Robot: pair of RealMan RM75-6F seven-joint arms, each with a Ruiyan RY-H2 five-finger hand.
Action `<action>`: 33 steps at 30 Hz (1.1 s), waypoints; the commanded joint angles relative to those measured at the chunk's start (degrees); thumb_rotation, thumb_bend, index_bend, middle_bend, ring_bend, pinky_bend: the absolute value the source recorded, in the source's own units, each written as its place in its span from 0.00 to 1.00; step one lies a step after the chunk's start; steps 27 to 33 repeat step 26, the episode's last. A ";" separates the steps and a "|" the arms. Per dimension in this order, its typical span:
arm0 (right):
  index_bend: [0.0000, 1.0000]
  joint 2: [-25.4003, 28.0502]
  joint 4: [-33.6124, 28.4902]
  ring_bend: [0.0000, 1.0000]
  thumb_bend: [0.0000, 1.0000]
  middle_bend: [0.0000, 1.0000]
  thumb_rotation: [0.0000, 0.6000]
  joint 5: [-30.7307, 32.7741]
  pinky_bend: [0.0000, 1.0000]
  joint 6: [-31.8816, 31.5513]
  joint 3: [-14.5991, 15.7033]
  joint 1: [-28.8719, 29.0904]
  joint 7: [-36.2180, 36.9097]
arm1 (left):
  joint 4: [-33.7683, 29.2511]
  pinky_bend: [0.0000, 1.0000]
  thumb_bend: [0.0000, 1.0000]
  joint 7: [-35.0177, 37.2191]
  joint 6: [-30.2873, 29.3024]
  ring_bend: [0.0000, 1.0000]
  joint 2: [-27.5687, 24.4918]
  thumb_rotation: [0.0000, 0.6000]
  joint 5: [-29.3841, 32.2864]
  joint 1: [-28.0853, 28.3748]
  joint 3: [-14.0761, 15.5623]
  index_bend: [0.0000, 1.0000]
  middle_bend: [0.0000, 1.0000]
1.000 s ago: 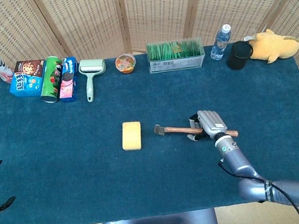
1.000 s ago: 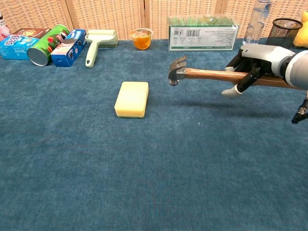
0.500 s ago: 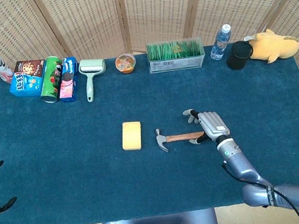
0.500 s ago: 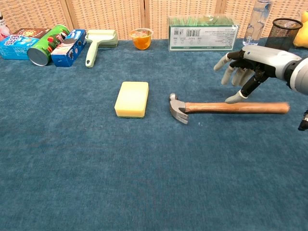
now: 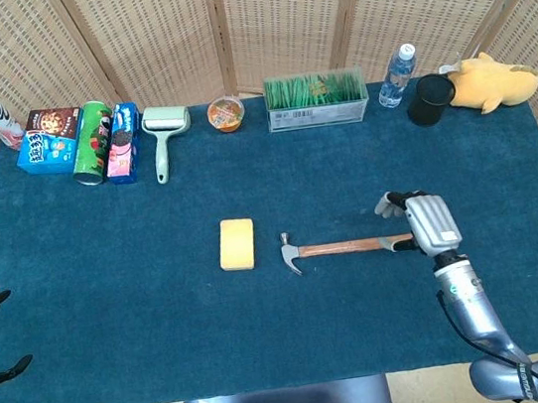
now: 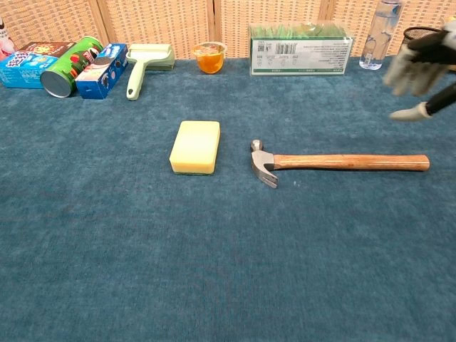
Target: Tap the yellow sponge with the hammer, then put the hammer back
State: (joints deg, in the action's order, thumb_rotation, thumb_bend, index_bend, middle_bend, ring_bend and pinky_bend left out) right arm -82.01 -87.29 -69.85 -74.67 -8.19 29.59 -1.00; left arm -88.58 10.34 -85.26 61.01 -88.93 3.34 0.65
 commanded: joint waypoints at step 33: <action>0.73 5.55 2.21 0.76 0.33 0.75 1.00 -14.97 0.62 -22.25 8.71 -20.63 -6.36 | 2.42 0.00 0.18 -5.61 -1.22 0.03 5.92 1.00 -3.24 -0.34 1.45 0.20 0.14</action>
